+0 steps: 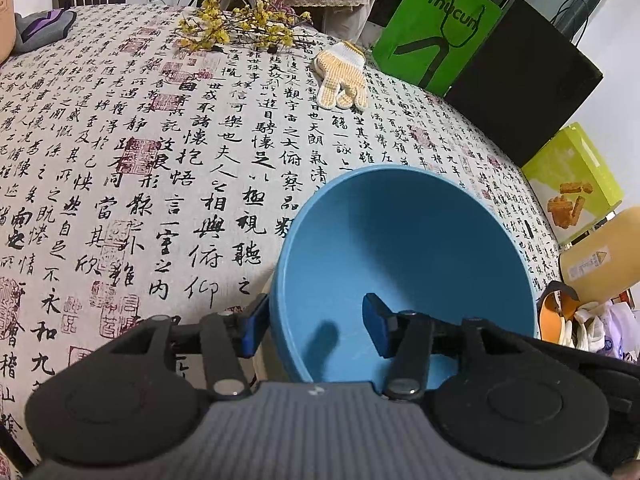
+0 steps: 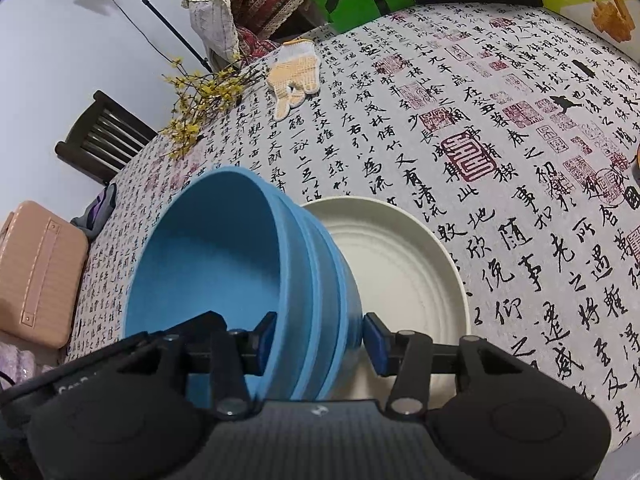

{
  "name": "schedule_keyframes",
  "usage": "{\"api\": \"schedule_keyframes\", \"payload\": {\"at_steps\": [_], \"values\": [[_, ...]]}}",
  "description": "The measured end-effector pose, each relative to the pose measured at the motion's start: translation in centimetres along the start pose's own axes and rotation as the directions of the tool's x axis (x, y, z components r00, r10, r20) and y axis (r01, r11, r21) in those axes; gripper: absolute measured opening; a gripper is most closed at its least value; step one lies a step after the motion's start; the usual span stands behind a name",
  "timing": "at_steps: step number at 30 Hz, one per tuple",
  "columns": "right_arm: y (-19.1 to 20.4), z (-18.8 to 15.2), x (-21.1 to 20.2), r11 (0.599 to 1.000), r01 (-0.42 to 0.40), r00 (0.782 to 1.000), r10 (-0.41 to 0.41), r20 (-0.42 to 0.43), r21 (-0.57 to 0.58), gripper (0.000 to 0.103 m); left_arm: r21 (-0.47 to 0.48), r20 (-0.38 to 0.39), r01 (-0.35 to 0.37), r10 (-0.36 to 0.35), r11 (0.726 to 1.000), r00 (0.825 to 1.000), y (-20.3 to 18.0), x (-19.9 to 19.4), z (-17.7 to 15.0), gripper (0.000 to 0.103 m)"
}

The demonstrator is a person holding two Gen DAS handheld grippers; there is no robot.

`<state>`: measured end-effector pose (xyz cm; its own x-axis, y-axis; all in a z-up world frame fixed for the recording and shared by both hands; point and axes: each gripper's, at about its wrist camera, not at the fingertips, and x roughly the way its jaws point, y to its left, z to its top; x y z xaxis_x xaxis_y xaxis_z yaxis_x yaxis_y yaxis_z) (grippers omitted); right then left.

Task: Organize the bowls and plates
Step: 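Lower the blue bowl stack onto the cream plate stack, then open both grippers to release the blue bowl stack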

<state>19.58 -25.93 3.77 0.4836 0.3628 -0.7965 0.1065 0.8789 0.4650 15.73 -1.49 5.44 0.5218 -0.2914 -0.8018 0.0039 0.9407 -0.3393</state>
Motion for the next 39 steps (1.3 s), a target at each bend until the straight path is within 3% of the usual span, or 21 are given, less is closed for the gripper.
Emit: {"api": "schedule_keyframes", "payload": {"at_steps": [5, 19, 27, 30, 39], "values": [[0.0, 0.1, -0.5, 1.0, 0.0, 1.0, 0.0, 0.013, -0.004, 0.047, 0.011, 0.027, 0.006, -0.006, 1.0, 1.0, 0.1, -0.6, 0.0, 0.062], [0.6, -0.9, -2.8, 0.998, -0.016, 0.995, 0.021, 0.095, -0.054, 0.074, 0.043, 0.165, -0.008, 0.0, 0.999, 0.986, 1.1, -4.1, -1.0, 0.1], [0.9, -2.6, -4.5, 0.992, -0.048, 0.984, 0.067, 0.165, -0.115, 0.09, 0.069, 0.263, -0.044, 0.024, 0.997, 0.965, 2.0, -6.4, -2.7, 0.103], [0.7, -3.5, -5.2, 0.987, -0.089, 0.974, 0.114, 0.197, -0.131, 0.103, 0.086, 0.314, -0.056, 0.026, 0.995, 0.949, 2.2, -7.5, -3.6, 0.103], [0.6, -7.5, -8.3, 0.963, -0.077, 0.913, 0.172, 0.369, -0.258, 0.103, 0.114, 0.493, -0.098, 0.03, 0.989, 0.87, 3.4, -11.0, -7.6, 0.103]]}}
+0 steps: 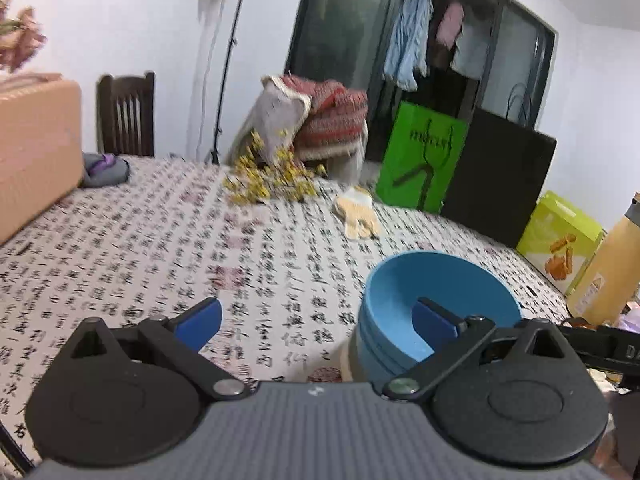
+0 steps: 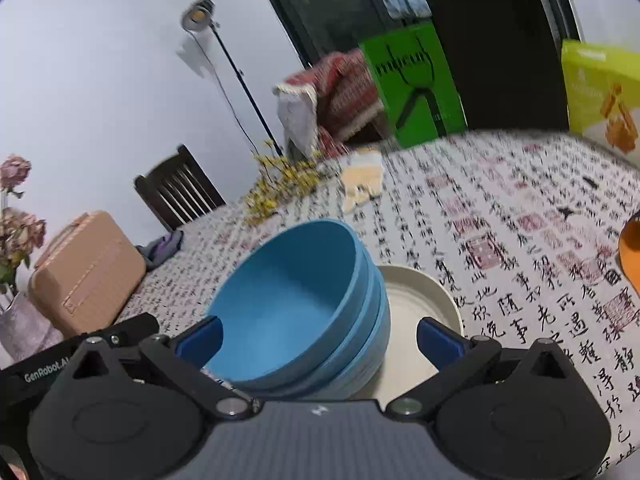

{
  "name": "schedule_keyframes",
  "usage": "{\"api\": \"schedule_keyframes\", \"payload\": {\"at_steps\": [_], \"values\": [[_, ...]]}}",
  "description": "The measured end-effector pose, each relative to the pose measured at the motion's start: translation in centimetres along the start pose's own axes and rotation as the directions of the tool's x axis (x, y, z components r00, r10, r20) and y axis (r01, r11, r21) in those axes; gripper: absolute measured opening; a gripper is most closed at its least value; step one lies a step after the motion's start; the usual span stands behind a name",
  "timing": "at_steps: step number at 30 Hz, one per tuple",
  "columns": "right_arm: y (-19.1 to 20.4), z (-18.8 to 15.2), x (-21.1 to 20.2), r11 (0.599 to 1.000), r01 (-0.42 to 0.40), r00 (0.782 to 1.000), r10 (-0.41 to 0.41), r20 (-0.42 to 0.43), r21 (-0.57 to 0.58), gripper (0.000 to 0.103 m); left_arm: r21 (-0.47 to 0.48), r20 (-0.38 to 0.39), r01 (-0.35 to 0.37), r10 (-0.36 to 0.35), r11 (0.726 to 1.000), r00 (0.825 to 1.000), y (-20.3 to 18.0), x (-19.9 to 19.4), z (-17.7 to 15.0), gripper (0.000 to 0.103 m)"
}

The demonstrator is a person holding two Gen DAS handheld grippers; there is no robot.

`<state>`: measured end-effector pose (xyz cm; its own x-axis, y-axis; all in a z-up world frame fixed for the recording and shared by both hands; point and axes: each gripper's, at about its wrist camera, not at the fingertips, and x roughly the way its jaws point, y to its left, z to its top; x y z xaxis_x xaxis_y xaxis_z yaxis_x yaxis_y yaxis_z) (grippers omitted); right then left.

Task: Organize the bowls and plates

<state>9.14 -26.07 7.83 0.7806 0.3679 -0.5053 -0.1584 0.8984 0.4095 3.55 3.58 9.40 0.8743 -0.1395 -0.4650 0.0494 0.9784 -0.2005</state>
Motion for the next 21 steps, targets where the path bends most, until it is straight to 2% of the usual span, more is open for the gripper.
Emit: {"api": "schedule_keyframes", "payload": {"at_steps": [9, 16, 21], "values": [[1.6, -4.1, -3.7, 0.994, -0.004, 0.99, 0.019, 0.137, -0.11, 0.103, 0.039, 0.111, -0.014, 0.01, 0.999, 0.994, 0.8, -3.9, -2.9, 0.103], [2.9, -7.2, -6.7, 0.985, 0.027, 0.977, 0.01, 0.214, -0.172, 0.103, 0.068, 0.159, -0.009, -0.002, 0.998, 0.987, 1.3, -6.5, -5.6, 0.103], [3.5, -9.8, -8.3, 0.977, 0.068, 0.966, -0.014, 0.256, -0.203, 0.103, 0.08, 0.163, 0.003, -0.016, 0.997, 0.987, 1.7, -7.8, -8.0, 0.103]]}}
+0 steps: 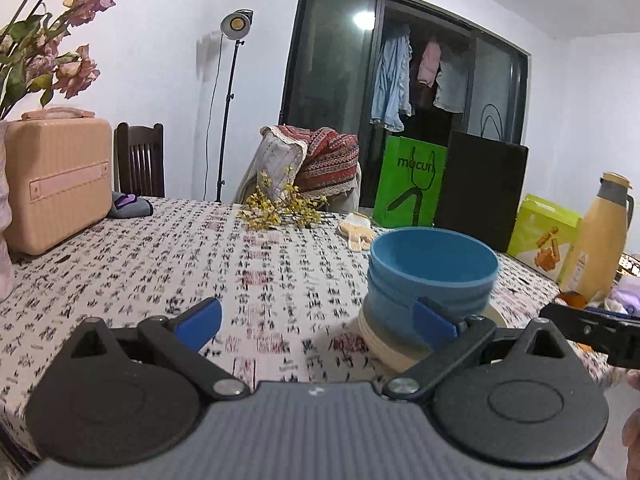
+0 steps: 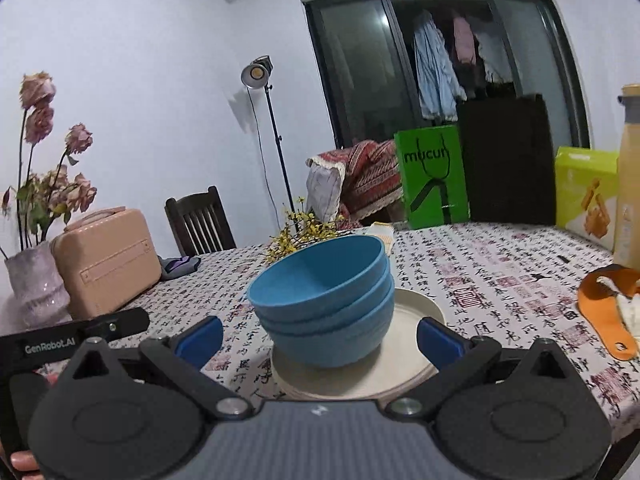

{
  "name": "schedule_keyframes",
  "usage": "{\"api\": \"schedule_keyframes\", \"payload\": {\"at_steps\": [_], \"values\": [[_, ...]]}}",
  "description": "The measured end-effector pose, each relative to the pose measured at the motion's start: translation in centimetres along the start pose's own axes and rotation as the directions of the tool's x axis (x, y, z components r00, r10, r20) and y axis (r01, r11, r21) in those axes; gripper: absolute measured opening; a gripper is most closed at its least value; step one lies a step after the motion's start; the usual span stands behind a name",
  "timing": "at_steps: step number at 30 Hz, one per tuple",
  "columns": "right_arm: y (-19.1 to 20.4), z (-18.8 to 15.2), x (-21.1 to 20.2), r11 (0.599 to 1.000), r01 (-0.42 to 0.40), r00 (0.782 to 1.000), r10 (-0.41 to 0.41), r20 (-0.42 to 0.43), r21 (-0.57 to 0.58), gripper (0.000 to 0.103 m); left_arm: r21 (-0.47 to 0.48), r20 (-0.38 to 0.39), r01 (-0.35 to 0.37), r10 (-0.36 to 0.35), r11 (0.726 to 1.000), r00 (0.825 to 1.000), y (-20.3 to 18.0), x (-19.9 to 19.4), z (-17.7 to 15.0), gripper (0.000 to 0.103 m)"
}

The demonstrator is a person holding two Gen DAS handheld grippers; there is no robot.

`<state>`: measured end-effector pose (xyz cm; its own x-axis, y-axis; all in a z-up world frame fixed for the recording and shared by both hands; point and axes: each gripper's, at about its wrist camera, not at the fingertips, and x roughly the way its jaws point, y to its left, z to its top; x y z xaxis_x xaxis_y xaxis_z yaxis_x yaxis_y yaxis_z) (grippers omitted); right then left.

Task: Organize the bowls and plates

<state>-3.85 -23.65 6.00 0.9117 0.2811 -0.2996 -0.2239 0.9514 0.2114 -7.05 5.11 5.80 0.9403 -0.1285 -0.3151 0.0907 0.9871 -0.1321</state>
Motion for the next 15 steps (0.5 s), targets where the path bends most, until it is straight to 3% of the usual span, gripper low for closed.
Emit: {"api": "schedule_keyframes", "payload": {"at_steps": [15], "values": [[0.0, -4.9, -4.7, 0.998, 0.051, 0.998, -0.05, 0.025, -0.045, 0.103, 0.06, 0.032, 0.03, -0.032, 0.998, 0.999, -0.5, -3.8, -4.8, 0.103]]}}
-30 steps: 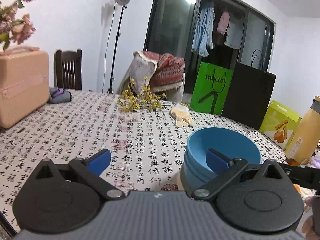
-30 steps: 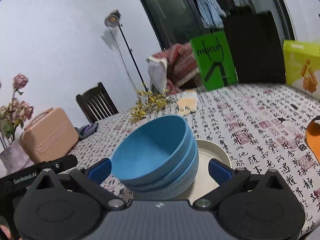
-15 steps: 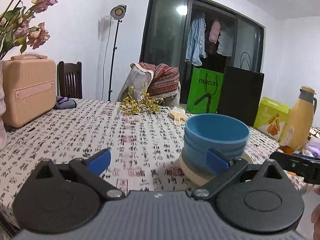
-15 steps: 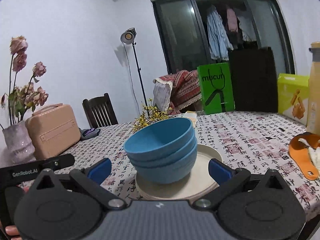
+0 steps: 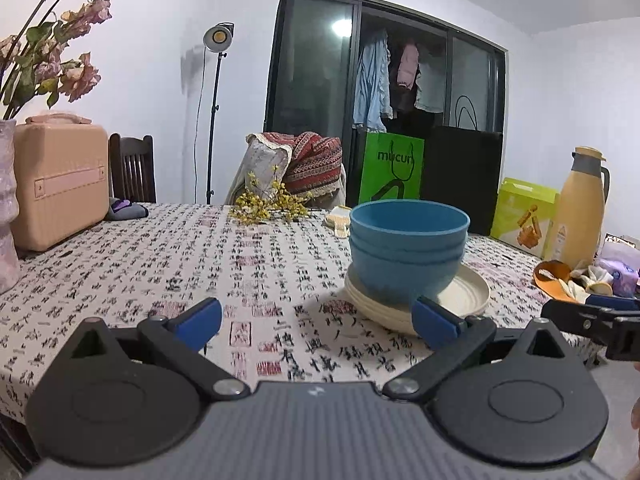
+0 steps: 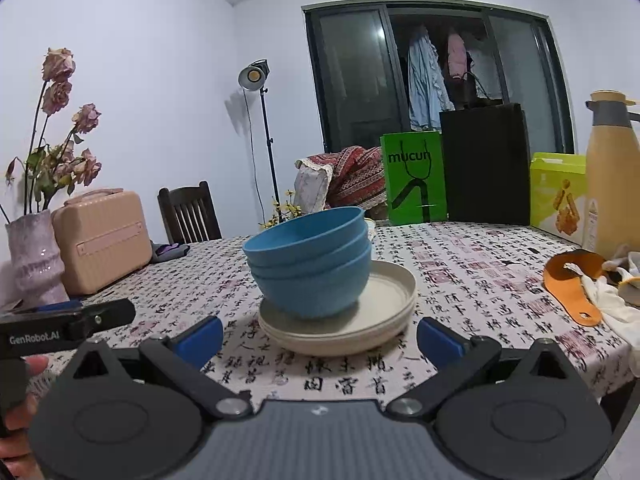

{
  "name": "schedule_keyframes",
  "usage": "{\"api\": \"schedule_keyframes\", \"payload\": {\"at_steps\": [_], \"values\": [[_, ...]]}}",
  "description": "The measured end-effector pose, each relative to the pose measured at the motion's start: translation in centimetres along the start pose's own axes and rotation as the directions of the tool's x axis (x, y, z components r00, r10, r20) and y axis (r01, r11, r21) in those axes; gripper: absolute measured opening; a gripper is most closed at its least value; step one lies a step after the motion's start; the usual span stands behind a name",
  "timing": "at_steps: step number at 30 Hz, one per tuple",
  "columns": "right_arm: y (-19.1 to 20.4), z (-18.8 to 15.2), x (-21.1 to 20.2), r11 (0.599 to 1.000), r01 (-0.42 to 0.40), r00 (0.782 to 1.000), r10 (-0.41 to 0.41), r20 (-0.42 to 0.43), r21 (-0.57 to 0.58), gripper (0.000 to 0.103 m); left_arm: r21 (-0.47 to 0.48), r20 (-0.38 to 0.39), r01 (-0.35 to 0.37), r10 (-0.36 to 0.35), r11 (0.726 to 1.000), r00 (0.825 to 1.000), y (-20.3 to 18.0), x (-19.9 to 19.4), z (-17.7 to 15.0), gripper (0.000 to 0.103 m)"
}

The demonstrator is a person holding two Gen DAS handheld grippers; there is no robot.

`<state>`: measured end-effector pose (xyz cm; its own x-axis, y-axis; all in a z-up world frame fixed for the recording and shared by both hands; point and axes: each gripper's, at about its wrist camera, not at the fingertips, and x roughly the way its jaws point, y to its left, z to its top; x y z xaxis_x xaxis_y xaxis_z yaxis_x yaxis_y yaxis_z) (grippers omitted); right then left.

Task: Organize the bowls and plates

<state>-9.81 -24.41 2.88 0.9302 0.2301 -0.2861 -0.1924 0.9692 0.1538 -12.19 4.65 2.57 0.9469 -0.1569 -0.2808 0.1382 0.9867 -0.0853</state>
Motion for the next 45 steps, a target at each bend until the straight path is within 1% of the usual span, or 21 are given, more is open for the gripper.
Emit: {"api": "schedule_keyframes", "payload": {"at_steps": [4, 9, 26, 45], "values": [[-0.3, -0.9, -0.8, 1.0, 0.011, 1.0, -0.011, -0.001, -0.005, 0.103, 0.016, 0.0, 0.011, -0.011, 1.0, 1.0, -0.1, -0.5, -1.1, 0.103], [-0.8, -1.4, -1.3, 1.0, 0.02, 1.0, -0.02, -0.003, 0.002, 0.103, 0.02, 0.003, 0.017, -0.017, 1.0, 1.0, -0.2, -1.1, -1.6, 0.103], [-0.8, -1.7, -1.7, 1.0, 0.008, 1.0, -0.008, 0.0, -0.007, 0.103, 0.041, 0.02, 0.01, -0.01, 0.999, 1.0, -0.5, -1.8, -1.8, 0.103], [-0.6, -1.9, -1.7, 1.0, 0.002, 1.0, -0.002, -0.002, -0.009, 0.103, 0.043, 0.019, 0.017, -0.018, 0.999, 1.0, -0.3, -1.9, -2.0, 0.103]]}}
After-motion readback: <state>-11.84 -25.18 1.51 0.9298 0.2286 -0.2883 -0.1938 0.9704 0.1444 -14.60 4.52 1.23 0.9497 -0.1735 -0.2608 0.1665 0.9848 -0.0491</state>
